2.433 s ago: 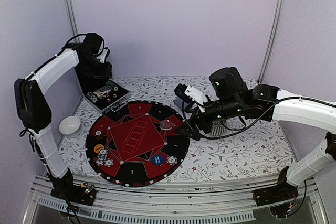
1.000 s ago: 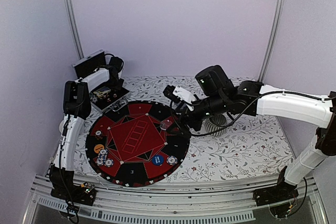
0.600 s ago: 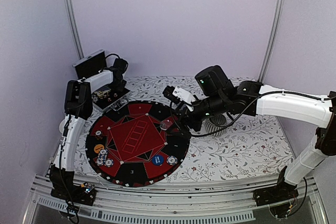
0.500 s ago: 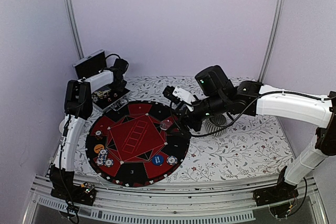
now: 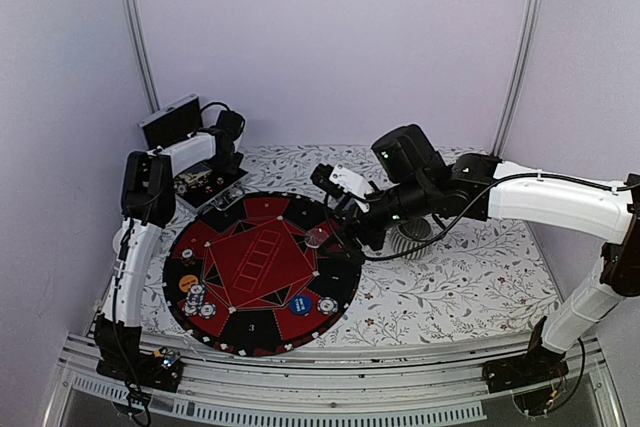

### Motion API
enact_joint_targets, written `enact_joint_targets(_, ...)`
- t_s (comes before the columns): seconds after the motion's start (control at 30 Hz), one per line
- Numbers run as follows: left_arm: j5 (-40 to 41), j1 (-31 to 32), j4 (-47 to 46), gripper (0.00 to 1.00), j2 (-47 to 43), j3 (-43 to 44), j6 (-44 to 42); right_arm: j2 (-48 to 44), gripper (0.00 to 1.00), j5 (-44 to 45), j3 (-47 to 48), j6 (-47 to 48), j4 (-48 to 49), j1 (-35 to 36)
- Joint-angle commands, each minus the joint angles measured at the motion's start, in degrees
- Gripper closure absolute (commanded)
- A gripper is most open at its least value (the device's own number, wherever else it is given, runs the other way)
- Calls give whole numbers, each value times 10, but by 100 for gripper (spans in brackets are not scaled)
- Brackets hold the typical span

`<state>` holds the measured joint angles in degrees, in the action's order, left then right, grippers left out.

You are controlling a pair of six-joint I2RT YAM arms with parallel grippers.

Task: Distribute texas hold em gaming equipment
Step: Pick up the pile of poker chips from the chip case, then pass from the left arm to the right

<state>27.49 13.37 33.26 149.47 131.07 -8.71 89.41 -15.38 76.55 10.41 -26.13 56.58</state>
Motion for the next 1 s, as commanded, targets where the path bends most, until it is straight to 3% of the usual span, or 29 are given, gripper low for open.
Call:
enact_joint_targets(0.0,-41,-7,-12,100,-41,-14,22,6,1,-6,17,7,-7,-3)
enact_joint_targets(0.23,-119,-34,-18,100,-100,-56,56,8,1,-5,19,7,-9,-3)
enact_joint_targets(0.6,-157,-39,-41,100,-222,-150,73,2,1,2,21,4,-9,-3)
enact_joint_targets(0.83,-278,-37,-35,100,-346,-214,155,-17,1,19,19,-5,-4,-2)
enact_joint_targets(0.97,-341,9,-64,100,-459,-294,203,-28,1,47,17,-12,22,-3)
